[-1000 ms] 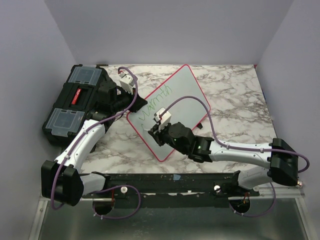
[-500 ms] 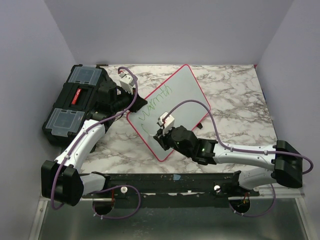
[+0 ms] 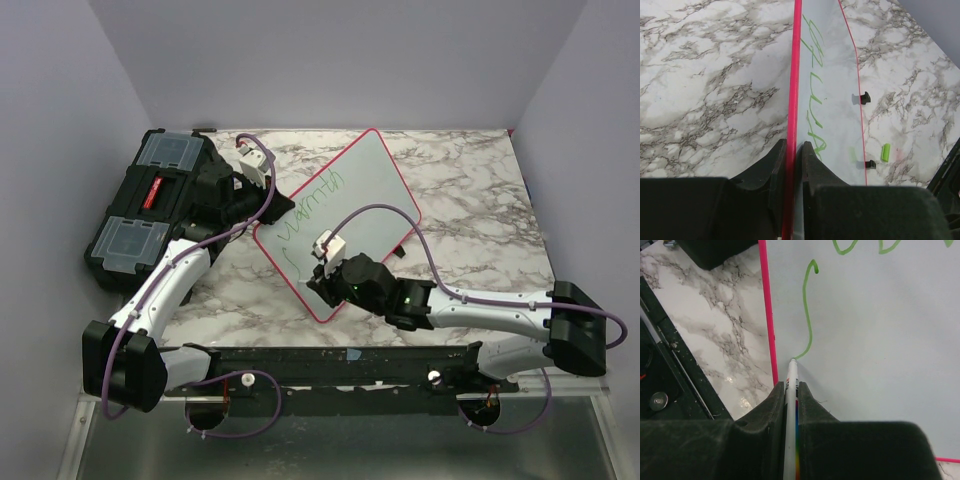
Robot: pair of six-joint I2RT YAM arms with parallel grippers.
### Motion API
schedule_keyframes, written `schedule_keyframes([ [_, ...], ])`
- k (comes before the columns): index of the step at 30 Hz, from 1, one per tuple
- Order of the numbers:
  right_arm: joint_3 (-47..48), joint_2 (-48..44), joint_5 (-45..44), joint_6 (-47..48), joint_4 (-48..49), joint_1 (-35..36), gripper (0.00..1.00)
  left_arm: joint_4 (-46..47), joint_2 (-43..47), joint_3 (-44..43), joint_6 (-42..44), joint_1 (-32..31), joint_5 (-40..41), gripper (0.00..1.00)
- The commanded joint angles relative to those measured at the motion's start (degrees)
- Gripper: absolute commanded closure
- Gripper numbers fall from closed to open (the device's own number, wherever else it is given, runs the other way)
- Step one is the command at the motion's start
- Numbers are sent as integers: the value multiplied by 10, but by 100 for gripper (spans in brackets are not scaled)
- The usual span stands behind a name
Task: Write a sentence on the whiteboard
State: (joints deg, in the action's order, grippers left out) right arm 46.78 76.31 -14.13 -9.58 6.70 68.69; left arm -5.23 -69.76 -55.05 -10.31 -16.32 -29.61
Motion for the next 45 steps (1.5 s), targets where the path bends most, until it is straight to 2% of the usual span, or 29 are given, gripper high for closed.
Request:
schedule_keyframes([
  [1, 20, 24, 4, 2, -14, 2, 99, 4, 9, 4, 39, -3, 30, 100],
  [8, 71, 35, 11, 12, -6, 3, 99, 3, 6, 2, 39, -4, 29, 100],
  [16, 75, 20, 23, 6, 5, 3, 99, 5, 4, 4, 40, -4, 28, 100],
  [23, 72, 40, -11, 4, 7, 2, 99, 4, 4, 3, 41, -4, 28, 100],
  [39, 84, 66, -151, 2, -16, 2, 99, 5, 4, 4, 40, -4, 27, 100],
  [45, 91, 72, -166, -1, -27, 2, 99, 5, 6, 5, 40, -4, 28, 100],
])
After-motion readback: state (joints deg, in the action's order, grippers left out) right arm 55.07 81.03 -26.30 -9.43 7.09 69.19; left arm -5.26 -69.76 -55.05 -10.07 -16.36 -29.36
